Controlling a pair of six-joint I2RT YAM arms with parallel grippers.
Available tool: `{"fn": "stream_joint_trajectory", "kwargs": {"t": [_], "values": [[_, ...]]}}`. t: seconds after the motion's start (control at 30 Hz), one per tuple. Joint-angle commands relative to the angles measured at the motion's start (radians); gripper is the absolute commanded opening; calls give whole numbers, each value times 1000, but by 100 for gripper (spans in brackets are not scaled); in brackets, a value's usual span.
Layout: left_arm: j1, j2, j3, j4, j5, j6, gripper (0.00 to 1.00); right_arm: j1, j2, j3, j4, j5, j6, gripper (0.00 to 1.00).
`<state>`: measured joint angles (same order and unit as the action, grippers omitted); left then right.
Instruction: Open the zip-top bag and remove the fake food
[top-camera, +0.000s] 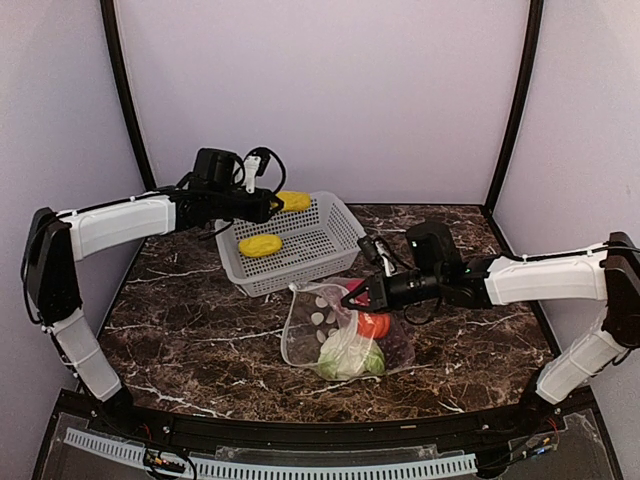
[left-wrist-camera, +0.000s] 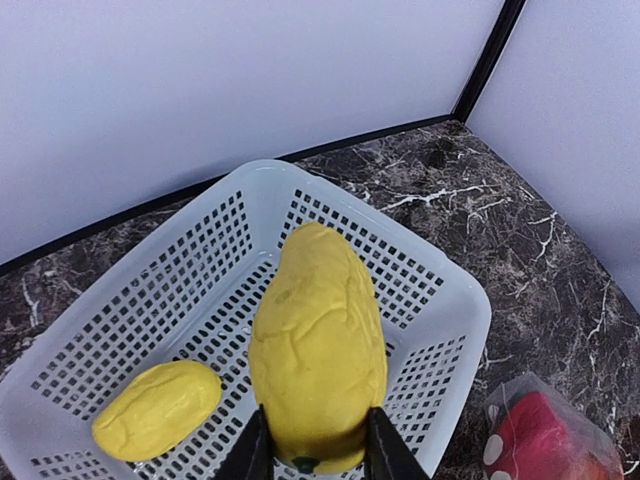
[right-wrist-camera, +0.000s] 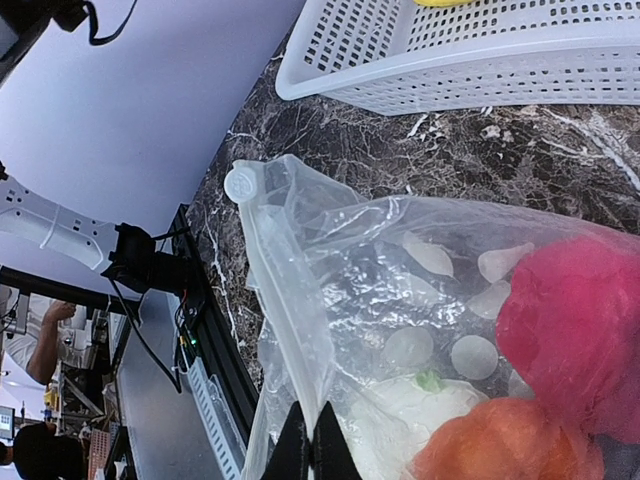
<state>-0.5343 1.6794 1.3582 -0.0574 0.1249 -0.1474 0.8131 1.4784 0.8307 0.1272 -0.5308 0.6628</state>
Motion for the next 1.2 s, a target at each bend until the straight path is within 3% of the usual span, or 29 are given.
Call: {"fn": "stream_joint_trajectory", "kwargs": {"t": [0.0, 0.37, 0.6, 0.97, 1.17], "values": [[15, 128, 76, 107, 150, -68, 5, -9, -25, -20, 31, -11, -17, 0], [27, 440, 298, 127, 186, -108, 12, -9, -42, -41, 45, -27, -12, 0], [57, 546, 362, 148, 149, -158, 15, -9, -48, -44, 46, -27, -9, 0], [66, 653, 482, 37, 124, -120, 40, -9, -46, -41, 43, -22, -11, 0], [66, 632, 536, -62, 121, -98, 69, -9, -44, -36, 39, -18, -17, 0]]}}
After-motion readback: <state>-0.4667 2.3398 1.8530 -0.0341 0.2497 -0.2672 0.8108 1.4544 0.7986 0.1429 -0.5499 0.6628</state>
